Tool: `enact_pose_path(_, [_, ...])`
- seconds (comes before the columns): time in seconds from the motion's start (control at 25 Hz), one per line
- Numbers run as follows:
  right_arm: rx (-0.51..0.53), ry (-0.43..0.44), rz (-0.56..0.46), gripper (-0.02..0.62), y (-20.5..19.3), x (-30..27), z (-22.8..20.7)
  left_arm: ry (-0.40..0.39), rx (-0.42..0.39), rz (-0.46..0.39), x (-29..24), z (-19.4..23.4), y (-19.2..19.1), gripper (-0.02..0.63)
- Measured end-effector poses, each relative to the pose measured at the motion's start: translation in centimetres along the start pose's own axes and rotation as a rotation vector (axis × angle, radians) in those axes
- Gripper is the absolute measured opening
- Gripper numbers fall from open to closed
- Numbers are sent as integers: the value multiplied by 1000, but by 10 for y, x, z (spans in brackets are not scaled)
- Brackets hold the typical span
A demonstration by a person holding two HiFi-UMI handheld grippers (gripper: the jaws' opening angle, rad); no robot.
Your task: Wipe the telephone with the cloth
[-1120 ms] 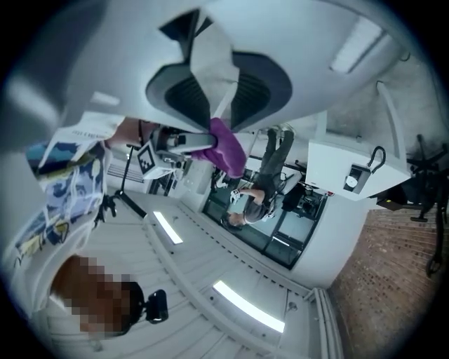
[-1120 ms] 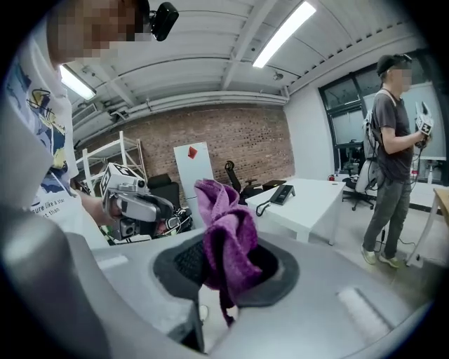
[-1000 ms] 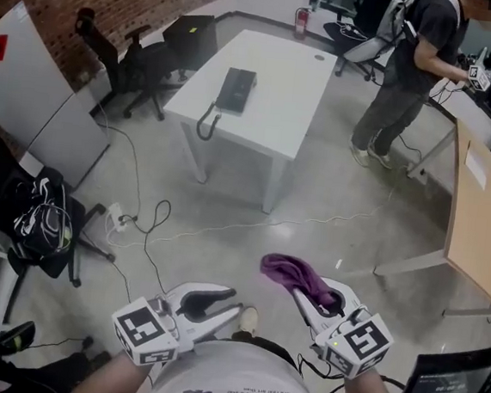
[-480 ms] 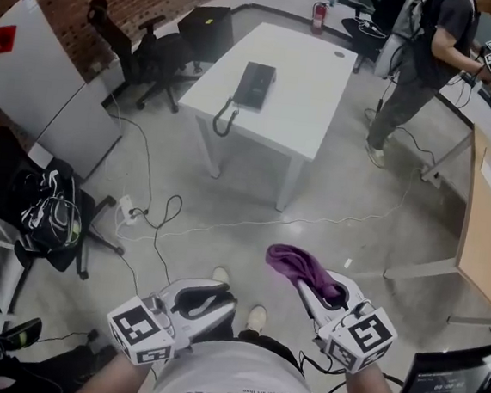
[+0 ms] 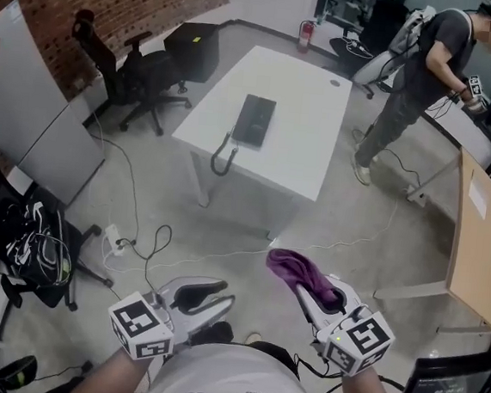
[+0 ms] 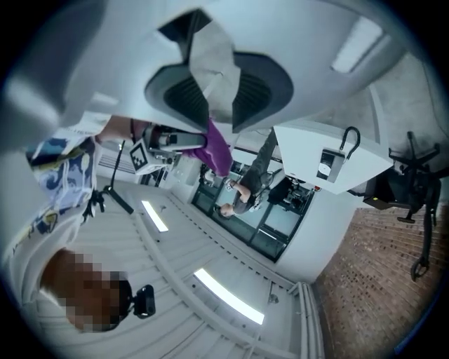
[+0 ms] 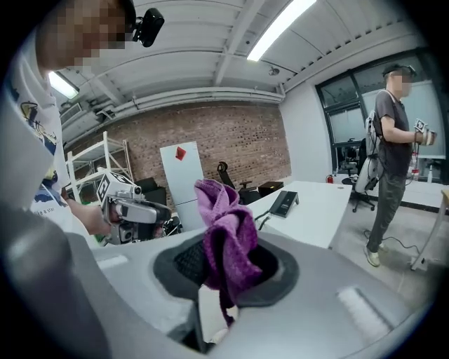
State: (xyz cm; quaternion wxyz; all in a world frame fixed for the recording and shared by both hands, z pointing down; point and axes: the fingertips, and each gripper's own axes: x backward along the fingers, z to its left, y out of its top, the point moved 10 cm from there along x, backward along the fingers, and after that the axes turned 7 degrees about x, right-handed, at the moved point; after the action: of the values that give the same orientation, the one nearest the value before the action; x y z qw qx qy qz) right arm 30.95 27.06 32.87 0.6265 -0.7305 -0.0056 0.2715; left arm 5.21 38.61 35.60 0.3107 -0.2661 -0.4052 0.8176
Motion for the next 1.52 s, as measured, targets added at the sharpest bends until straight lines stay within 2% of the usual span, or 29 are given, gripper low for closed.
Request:
enact_pose_path(0.16, [5,-23,-13,84,16,-30,-2,0,-12,8,8,36,22,103])
enact_pose_path(0.44, [-26,-31,15,84,24,-70,-20,12,36,14,3,91,41,115])
enact_pose_path(0.64, [-49,-24,22,84,36,-100,-65,21,59,34,-28,127,67,118])
enact_pose_path(1.08, [-41,48,14,84,65,-177,-164,120,64,43,-85,212,131,123])
enact_pose_path(1.28, [-72,18,36,84,64,-196,-182,119,91,92,-100,258,144,135])
enact_pose_path(1.52, [-110,-78,53,84,65,-227,-192,79,106,158,-121,335,166,141])
